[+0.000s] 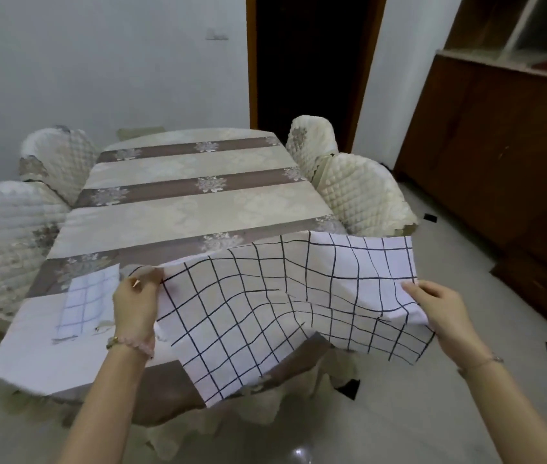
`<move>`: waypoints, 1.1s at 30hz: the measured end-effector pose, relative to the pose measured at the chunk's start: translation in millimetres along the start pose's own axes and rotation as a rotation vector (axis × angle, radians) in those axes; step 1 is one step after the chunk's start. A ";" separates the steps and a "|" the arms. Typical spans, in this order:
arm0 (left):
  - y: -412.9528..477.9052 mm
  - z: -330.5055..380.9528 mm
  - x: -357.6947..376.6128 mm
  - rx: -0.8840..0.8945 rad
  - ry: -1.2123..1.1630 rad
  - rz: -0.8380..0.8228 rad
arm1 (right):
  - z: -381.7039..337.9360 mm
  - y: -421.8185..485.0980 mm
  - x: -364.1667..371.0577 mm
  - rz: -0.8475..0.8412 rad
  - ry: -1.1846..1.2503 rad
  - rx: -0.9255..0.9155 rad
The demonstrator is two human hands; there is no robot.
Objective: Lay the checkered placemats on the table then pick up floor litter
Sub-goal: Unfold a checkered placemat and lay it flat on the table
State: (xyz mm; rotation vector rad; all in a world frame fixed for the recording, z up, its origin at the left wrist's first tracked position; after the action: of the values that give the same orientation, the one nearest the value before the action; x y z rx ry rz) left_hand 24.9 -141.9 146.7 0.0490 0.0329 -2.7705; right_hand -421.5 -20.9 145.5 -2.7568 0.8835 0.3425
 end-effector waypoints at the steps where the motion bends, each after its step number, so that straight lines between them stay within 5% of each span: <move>1: -0.7 7.8 5.6 0.049 0.022 0.002 | 1.1 -3.0 -10.7 0.021 0.001 0.013; 7: -3.5 35.5 59.4 0.197 0.046 -0.182 | 17.3 -27.8 -80.2 0.157 -0.009 0.064; 19: -88.1 -39.2 209.4 0.002 0.240 -0.610 | 143.4 -87.9 -198.2 0.459 0.072 0.361; 33: -195.8 -98.4 468.9 -0.095 0.412 -0.808 | 231.3 4.4 -362.7 0.587 0.084 0.500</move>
State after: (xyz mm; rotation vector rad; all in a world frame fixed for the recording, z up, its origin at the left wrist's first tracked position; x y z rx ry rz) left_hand -479.9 -126.0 33.5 0.7269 0.3643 -3.4905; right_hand -746.2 236.7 30.0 -2.0315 1.5514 0.0760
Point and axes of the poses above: each hand's wrist, its own y-axis towards the middle knuckle, its own x-axis out of the palm, z = x × y, the point moved 5 cm from there along y, towards the middle knuckle
